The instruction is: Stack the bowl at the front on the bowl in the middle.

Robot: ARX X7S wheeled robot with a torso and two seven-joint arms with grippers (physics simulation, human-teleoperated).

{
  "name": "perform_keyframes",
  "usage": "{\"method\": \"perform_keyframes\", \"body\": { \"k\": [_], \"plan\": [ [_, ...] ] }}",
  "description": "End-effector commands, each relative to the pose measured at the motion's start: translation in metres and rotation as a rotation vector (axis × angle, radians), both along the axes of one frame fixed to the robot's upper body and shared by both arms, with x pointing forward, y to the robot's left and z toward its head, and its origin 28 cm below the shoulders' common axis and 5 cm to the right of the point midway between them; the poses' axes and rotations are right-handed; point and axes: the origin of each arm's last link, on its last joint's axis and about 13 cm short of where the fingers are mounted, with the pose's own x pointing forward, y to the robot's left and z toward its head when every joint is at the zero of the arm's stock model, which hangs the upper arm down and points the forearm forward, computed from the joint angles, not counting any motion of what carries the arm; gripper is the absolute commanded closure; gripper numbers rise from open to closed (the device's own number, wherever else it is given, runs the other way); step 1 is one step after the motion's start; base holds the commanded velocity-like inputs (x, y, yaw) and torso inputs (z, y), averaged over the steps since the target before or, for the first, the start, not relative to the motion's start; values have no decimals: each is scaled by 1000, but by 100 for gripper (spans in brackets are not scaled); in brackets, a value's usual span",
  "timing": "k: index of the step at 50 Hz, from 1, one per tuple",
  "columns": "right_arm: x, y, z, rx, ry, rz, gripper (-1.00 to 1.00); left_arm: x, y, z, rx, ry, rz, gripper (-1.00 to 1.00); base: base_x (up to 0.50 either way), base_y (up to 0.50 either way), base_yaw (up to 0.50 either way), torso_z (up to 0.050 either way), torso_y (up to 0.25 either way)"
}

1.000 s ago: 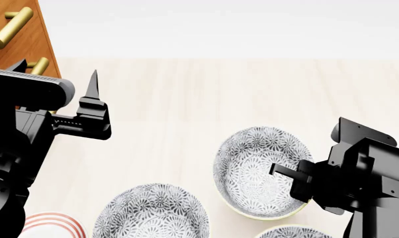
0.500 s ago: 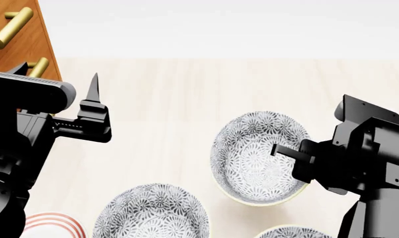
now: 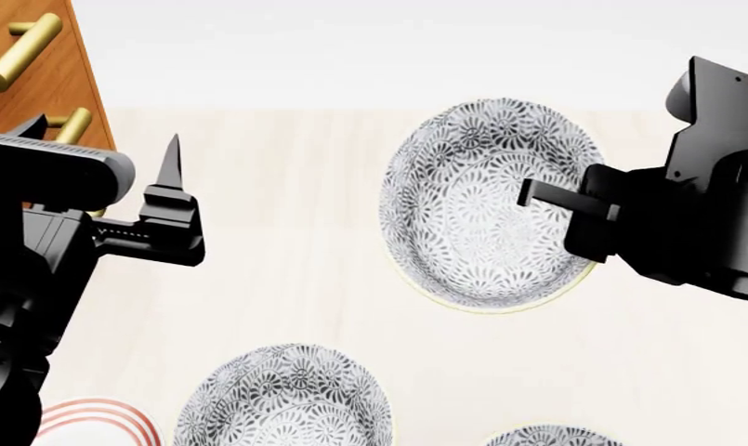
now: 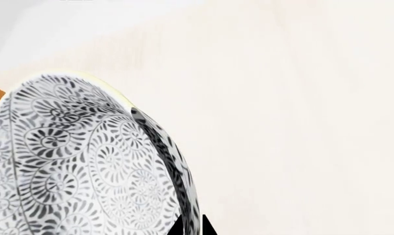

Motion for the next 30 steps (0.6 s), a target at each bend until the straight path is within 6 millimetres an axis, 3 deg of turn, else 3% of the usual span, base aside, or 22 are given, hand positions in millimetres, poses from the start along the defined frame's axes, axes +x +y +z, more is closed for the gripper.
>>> {"method": "perform_keyframes", "body": {
  "k": [1, 16, 30],
  "plan": [
    [-35, 9, 30, -11, -63, 105, 100, 0, 1, 2, -4, -6, 2, -100, 0, 0, 0, 0, 0],
    [-56, 25, 29, -22, -38, 237, 100, 0, 2, 9, -15, -19, 11, -100, 0, 0, 0, 0, 0],
    [-65, 48, 11, -58, -14, 361, 100, -1, 2, 12, -22, -25, 9, -100, 0, 0, 0, 0, 1]
  ]
}}
